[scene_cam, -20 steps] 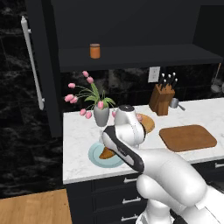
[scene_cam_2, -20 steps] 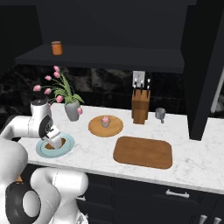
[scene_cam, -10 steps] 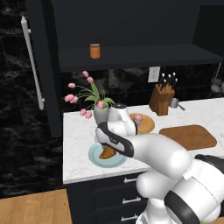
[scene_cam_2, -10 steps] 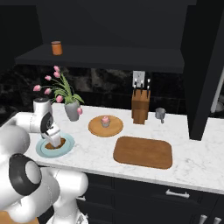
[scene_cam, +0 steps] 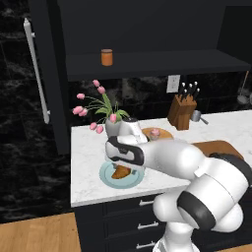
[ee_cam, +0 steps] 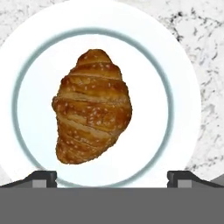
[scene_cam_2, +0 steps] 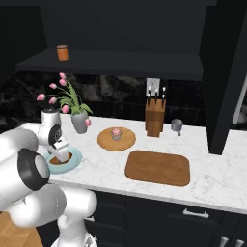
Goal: From the different types of pastries on the counter, select a croissant and place it on the cutting board. Then retrieve a jar of jam from the cabinet and place it alongside the croissant on the cutting board.
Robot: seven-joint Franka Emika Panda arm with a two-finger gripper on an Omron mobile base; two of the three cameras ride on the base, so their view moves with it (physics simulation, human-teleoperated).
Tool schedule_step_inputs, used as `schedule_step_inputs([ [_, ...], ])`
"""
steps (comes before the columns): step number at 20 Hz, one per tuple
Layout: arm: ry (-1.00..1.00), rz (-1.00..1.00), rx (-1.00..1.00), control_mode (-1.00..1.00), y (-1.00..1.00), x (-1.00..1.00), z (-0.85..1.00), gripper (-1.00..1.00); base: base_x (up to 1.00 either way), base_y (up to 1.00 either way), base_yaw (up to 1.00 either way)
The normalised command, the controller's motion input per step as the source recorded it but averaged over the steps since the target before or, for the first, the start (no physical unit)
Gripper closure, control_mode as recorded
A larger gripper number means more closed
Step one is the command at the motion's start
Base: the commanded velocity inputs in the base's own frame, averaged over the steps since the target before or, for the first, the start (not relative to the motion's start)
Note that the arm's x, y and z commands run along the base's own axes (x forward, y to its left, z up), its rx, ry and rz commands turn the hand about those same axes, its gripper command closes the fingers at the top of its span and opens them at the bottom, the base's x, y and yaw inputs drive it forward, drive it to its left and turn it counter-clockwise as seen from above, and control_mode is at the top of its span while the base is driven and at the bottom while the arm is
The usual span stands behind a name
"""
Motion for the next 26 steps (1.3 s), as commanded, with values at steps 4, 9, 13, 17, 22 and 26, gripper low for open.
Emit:
schedule_step_inputs([
  [4, 0.01, -0.02, 0.00, -1.00, 0.02, 0.18, -0.16, -1.00, 0.00, 0.00, 0.00],
  [9, 0.02, -0.02, 0.00, -1.00, 0.00, 0.08, -0.23, -1.00, 0.00, 0.00, 0.00],
  [13, 0.00, -0.02, 0.00, -1.00, 0.00, 0.08, -0.17, -1.00, 0.00, 0.00, 0.00],
  [17, 0.00, -0.02, 0.00, -1.00, 0.00, 0.06, -0.12, -1.00, 0.00, 0.00, 0.00],
  [22, 0.00, -0.02, 0.00, -1.00, 0.00, 0.00, -0.16, -1.00, 0.00, 0.00, 0.00],
  [26, 0.00, -0.02, 0.00, -1.00, 0.00, 0.00, -0.18, 1.00, 0.00, 0.00, 0.00],
])
